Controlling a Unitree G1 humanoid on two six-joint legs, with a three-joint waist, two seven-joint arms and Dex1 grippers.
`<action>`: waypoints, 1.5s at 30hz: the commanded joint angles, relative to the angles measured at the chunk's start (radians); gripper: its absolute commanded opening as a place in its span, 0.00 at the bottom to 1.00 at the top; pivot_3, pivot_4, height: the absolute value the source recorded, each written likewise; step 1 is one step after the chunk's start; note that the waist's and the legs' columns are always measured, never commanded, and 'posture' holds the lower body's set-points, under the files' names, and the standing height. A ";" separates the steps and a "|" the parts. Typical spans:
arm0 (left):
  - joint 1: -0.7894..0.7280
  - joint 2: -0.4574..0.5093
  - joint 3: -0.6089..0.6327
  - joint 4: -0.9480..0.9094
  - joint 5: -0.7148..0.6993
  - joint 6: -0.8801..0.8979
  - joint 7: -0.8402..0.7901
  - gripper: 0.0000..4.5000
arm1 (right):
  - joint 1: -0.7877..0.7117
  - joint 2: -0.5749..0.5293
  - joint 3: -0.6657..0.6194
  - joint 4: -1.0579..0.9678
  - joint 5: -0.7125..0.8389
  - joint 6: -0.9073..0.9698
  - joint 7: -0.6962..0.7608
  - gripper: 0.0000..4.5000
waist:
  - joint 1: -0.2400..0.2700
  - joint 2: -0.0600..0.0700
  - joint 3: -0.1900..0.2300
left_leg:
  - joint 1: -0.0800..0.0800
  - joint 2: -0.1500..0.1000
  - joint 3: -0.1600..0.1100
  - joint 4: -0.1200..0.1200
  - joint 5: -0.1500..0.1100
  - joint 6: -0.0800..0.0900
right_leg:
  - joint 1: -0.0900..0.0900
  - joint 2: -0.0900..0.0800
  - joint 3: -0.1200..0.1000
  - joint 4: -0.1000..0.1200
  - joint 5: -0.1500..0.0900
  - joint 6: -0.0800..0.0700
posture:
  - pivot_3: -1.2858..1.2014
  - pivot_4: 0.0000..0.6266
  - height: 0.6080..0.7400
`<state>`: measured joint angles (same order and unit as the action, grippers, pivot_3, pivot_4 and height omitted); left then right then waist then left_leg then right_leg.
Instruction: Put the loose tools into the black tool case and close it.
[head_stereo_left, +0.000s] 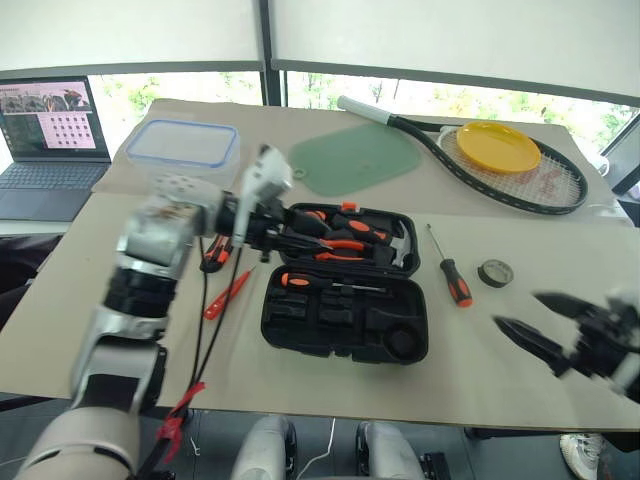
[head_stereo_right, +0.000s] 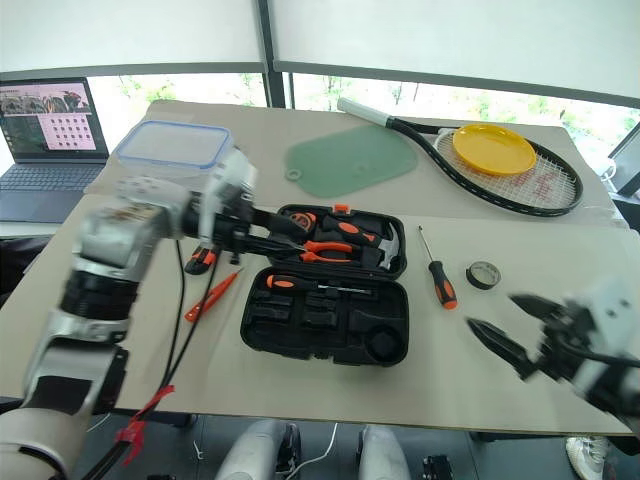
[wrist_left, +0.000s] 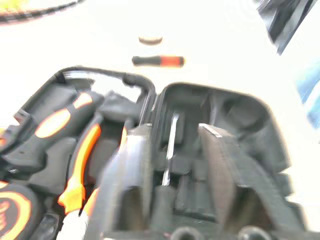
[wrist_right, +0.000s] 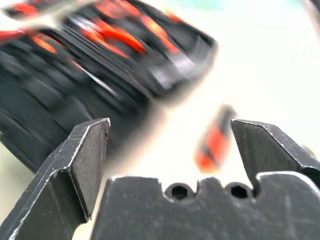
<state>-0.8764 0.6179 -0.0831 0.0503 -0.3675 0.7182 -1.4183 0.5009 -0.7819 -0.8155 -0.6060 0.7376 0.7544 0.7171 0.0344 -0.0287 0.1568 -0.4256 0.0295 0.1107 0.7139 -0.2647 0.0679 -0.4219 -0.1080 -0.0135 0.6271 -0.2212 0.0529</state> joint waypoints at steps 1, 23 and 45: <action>0.028 0.050 0.056 -0.105 -0.121 0.072 -0.034 0.78 | 0.070 0.022 -0.116 0.008 -0.019 -0.004 0.016 1.00 | -0.005 0.000 0.000 | 0.002 0.000 0.000 0.000 0.000 0.000 | 0.002 0.000 0.000 0.000 0.000 0.000 | 0.52 0.24 0.99; 0.089 0.157 0.019 -0.222 -0.170 -0.008 0.041 0.99 | -0.555 0.179 0.565 0.355 -0.317 -0.063 -0.298 1.00 | -0.023 0.001 0.000 | 0.003 0.000 0.001 -0.002 0.002 -0.004 | 0.000 0.002 0.001 0.002 -0.002 -0.003 | 0.52 0.24 0.99; 0.257 0.301 0.088 -0.291 -0.170 -0.026 0.082 1.00 | -0.761 0.155 0.463 0.296 -0.171 0.013 -0.205 0.23 | -0.041 0.008 0.005 | 0.003 0.001 0.002 -0.003 0.003 -0.005 | -0.002 0.002 0.003 0.003 -0.002 -0.003 | 0.52 0.24 0.99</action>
<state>-0.6285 0.8889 -0.0445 -0.1839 -0.5146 0.6882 -1.3407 -0.2179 -0.5888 -0.3279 -0.2618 0.5075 0.7690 0.4373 -0.0068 -0.0207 0.1620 -0.4229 0.0308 0.1126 0.7105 -0.2616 0.0625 -0.4242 -0.1056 -0.0118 0.6299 -0.2231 0.0495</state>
